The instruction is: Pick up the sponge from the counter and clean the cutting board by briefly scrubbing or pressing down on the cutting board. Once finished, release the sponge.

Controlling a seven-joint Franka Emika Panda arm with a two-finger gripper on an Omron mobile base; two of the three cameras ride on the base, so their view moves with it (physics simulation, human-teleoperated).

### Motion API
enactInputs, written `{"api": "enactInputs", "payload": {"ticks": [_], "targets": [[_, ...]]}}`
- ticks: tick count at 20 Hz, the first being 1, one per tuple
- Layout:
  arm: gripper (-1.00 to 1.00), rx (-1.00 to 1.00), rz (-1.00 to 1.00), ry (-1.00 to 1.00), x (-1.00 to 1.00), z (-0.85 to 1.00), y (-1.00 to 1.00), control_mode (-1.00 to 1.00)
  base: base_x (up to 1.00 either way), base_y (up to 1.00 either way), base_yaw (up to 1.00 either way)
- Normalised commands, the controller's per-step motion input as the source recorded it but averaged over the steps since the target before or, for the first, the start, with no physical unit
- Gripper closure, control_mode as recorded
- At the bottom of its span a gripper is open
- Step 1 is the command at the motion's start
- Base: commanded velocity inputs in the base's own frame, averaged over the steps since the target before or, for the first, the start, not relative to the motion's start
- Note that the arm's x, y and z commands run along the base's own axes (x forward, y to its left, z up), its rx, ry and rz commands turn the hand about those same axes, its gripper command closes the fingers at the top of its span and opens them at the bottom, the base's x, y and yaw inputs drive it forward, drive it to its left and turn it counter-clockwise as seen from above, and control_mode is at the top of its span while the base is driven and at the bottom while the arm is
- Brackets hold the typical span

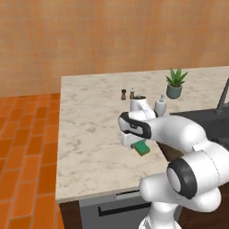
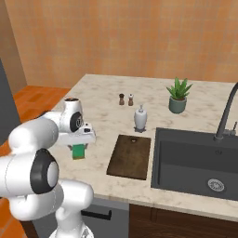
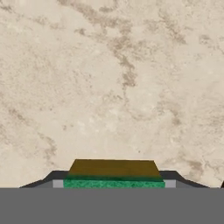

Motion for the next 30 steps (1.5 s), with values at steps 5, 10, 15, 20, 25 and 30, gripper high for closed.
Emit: {"api": "enactInputs", "payload": {"ticks": [5, 10, 15, 20, 25, 30], "targets": [[1.00, 0.00, 0.00, 0.00, 0.32, 0.00, -0.88, -1.00, 0.00, 0.00, 0.00], [1.00, 0.00, 0.00, 0.00, 0.31, 0.00, -0.87, -1.00, 0.00, 0.00, 0.00], [1.00, 0.00, 0.00, 0.00, 0.16, 0.00, -0.68, -1.00, 0.00, 0.00, 0.00], [1.00, 0.00, 0.00, 0.00, 0.00, -0.15, -0.55, -1.00, 0.00, 0.00, 0.00], [1.00, 0.02, 0.00, -0.01, 0.05, -0.31, -0.25, -1.00, 0.00, 0.00, 0.00], [1.00, 0.07, 0.00, 0.00, 0.06, -0.26, -0.13, -1.00, 0.00, 0.00, 0.00]]}}
